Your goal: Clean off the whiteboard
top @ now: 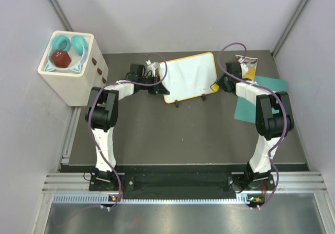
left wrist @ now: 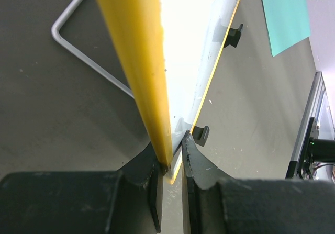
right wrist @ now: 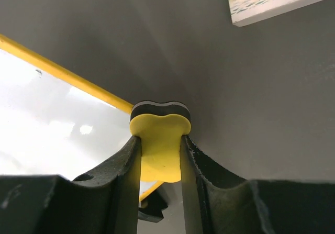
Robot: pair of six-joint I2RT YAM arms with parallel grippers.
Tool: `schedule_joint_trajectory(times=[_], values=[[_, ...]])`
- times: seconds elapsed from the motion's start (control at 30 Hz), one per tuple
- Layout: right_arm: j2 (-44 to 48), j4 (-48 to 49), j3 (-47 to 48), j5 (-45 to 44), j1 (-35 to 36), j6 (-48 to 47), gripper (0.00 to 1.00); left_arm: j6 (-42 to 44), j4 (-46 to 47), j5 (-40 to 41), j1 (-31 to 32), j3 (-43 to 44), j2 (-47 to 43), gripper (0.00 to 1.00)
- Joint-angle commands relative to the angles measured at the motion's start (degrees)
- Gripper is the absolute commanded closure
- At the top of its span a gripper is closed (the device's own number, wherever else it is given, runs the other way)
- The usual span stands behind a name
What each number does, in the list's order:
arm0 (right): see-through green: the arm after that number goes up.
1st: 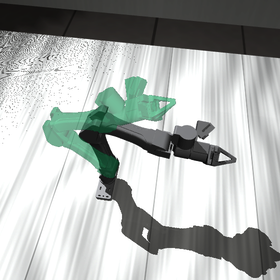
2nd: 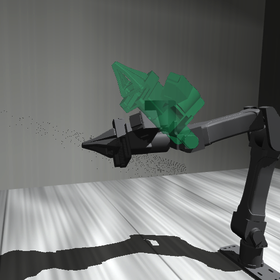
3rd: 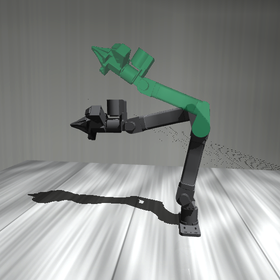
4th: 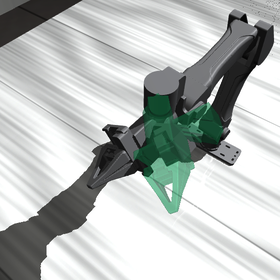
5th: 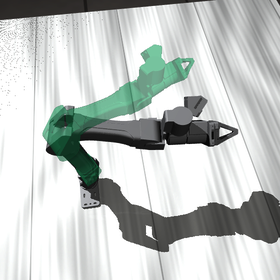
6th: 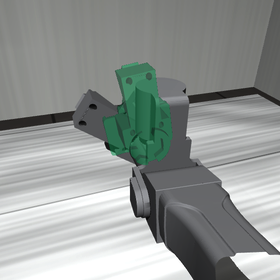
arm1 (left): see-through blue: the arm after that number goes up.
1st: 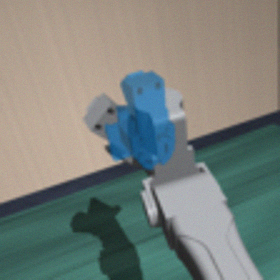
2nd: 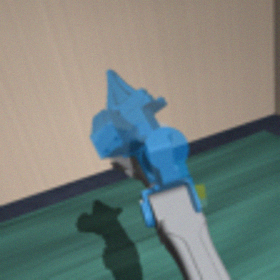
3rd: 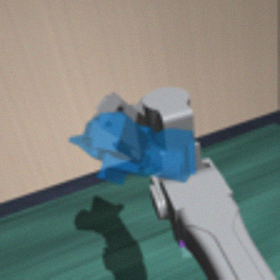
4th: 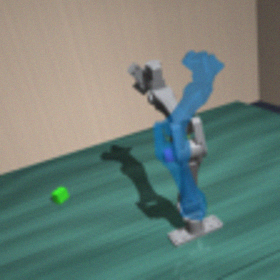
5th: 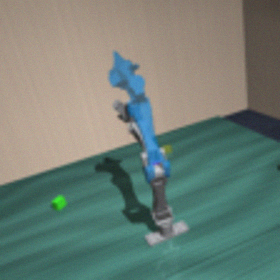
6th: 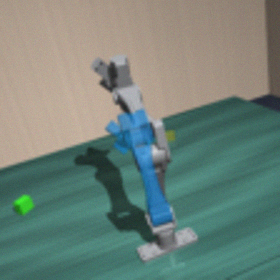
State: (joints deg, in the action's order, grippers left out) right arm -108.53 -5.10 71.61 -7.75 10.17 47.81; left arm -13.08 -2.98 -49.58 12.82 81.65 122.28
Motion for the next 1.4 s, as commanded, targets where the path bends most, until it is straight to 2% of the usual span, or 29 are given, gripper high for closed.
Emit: schedule_joint_trajectory(times=[0.0, 0.17, 0.43, 0.73, 0.93, 1.17, 1.37], values=[[1.39, 3.25, -1.38, -6.05, -1.39, -1.67, 1.00, 7.46, -8.62, 14.25, 0.28, -2.02, 3.58, 1.00], [1.66, 3.61, -0.86, -4.47, -0.25, -2.98, 1.00, 7.54, -8.62, 14.25, 0.28, -1.93, 3.84, 1.00], [1.04, 6.51, 0.72, -12.37, 9.68, -10.28, 1.00, 7.54, -8.62, 14.16, 0.19, -1.84, 3.84, 1.00], [-1.95, 8.10, 3.26, -12.64, 15.04, -10.90, 1.00, 7.54, -8.62, 14.25, 0.19, -2.02, 3.67, 1.00], [-1.42, 6.77, 4.50, -15.97, 14.53, -12.30, 1.00, 7.54, -8.71, 14.16, 0.19, -2.02, 3.67, 1.00], [1.83, 6.60, 1.61, -15.28, 8.20, -11.60, 1.00, 7.46, -8.71, 14.07, 0.19, -2.02, 3.67, 1.00], [1.49, 9.93, 0.90, -11.94, 10.56, -14.23, 1.00, 7.63, -8.62, 13.99, 0.28, -2.02, 3.76, 1.00]])
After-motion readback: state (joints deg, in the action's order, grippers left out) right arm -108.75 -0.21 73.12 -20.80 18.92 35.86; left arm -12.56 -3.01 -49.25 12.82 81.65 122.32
